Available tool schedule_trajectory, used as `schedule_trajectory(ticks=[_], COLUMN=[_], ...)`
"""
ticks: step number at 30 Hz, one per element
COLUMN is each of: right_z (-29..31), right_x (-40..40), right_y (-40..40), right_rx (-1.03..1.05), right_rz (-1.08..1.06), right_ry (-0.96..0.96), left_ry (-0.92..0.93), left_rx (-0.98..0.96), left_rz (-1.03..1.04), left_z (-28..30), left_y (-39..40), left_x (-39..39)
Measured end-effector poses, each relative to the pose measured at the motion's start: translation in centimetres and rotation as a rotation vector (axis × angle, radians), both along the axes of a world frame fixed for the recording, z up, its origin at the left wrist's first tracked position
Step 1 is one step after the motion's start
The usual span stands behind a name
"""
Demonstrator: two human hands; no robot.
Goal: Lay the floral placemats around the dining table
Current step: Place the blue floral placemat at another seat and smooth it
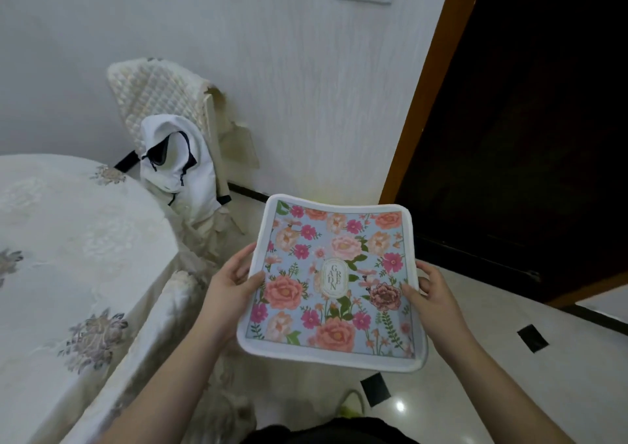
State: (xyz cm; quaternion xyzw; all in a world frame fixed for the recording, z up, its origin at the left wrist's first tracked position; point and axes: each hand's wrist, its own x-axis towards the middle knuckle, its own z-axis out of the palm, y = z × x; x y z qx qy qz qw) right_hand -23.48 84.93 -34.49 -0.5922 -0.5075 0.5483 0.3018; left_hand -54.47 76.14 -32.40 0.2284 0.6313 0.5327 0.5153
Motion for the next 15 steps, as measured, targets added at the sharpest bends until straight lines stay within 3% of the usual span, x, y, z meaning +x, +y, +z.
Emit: schedule_trajectory(ticks=[7,15], right_z=[-0.4,-0.8], right_x=[-4.8,-15.9], right_y=[7.7,14.1], right_rx=[-0.099,-0.144], right_rz=[0.109,0.259], right_ry=[0.071,0.075], left_ry=[-0.012,-0.011], left_rx=[-0.032,-0.046], left_rz=[0.196,0.379], left_z=[-0.1,-0.2], left_y=[2.1,4.0], left_x=[-2.7,-10.8])
